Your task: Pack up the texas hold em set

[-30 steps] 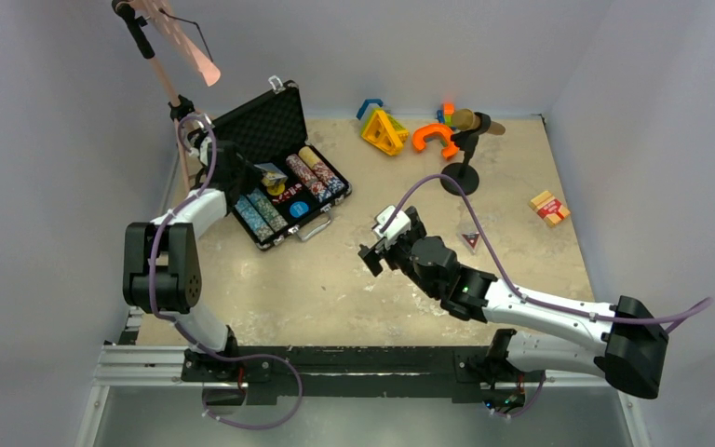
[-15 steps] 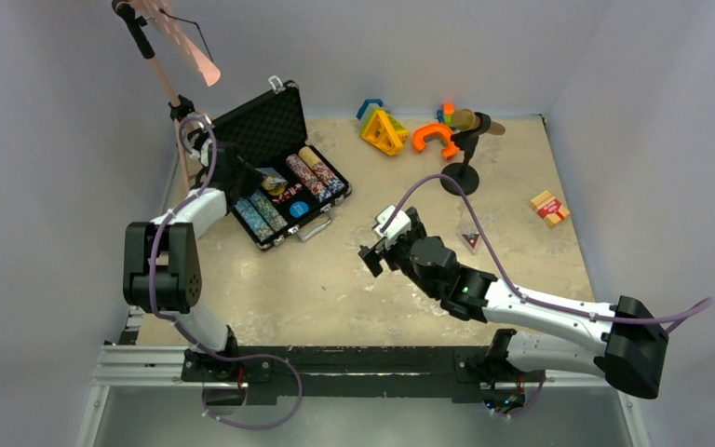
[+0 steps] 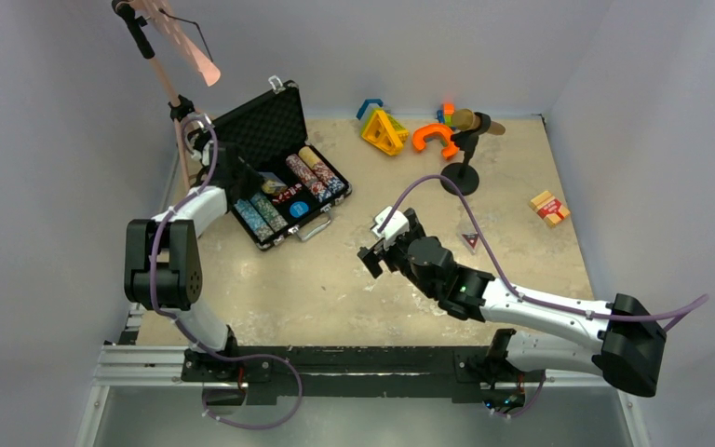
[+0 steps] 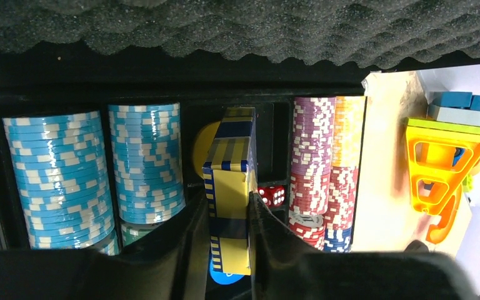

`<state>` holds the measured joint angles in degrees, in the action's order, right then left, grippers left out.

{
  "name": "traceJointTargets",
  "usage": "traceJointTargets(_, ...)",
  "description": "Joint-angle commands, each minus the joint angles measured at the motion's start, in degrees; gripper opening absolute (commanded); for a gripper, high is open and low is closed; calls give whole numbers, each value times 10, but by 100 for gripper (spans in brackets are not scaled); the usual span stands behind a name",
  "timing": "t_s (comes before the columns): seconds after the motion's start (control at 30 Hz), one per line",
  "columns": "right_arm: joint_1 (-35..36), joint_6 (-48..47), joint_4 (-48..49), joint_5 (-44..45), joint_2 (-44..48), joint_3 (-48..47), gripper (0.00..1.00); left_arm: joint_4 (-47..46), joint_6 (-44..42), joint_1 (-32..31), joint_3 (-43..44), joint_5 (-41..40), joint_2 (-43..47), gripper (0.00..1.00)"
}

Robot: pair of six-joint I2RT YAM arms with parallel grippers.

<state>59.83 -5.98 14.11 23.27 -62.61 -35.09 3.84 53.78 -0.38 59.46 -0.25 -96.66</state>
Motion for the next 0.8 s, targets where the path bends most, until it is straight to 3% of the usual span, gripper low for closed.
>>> traceJointTargets(0.0, -1, 9, 9, 15, 13, -4, 94, 19, -21, 3, 34, 5, -9, 43)
traceJointTargets(0.1, -1, 9, 9, 15, 13, -3, 94, 36, -34, 3, 41, -14, -5, 59)
traceJointTargets(0.3, -1, 10, 10, 15, 11, -2, 94, 59, -69, 3, 44, -48, 14, 68)
traceJointTargets(0.47, -1, 11, 11, 13, 8, -2, 94, 62, -79, 2, 27, -81, 32, 67)
traceJointTargets(0.63, -1, 11, 12, 11, 6, -1, 94, 34, -101, -3, 28, -58, 21, 52)
traceJointTargets(0.77, -1, 11, 12, 10, 5, 0, 94, 36, -117, -5, 40, -57, 6, 50)
